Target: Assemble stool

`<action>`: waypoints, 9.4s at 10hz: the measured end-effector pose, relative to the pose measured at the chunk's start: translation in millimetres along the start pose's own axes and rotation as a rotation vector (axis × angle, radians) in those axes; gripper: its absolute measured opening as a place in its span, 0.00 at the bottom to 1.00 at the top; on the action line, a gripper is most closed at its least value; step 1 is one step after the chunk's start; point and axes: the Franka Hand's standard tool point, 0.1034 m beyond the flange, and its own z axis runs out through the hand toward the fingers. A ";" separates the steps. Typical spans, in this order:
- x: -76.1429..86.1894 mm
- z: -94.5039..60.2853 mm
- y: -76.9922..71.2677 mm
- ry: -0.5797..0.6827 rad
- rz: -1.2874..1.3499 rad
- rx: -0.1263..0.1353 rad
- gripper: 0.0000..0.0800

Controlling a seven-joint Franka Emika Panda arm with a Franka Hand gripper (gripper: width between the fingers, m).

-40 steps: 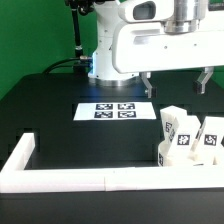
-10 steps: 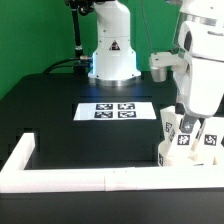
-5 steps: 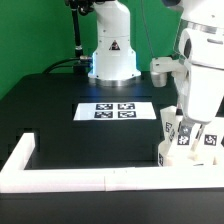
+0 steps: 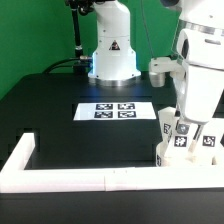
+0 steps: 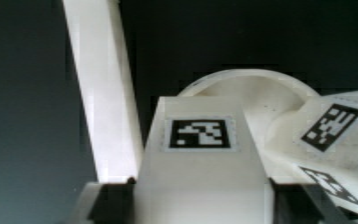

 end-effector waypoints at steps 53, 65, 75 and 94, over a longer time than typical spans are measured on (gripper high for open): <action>37.4 -25.7 11.6 0.210 1.541 0.091 0.81; 35.2 8.9 1.3 0.171 0.781 0.037 0.81; 32.2 15.7 4.1 0.172 0.872 0.030 0.42; 40.9 17.7 -0.5 0.154 2.960 0.469 0.42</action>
Offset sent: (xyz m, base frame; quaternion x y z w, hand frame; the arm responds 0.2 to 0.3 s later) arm 0.0006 -0.0045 -0.0037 0.0308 0.0120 0.3158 0.9483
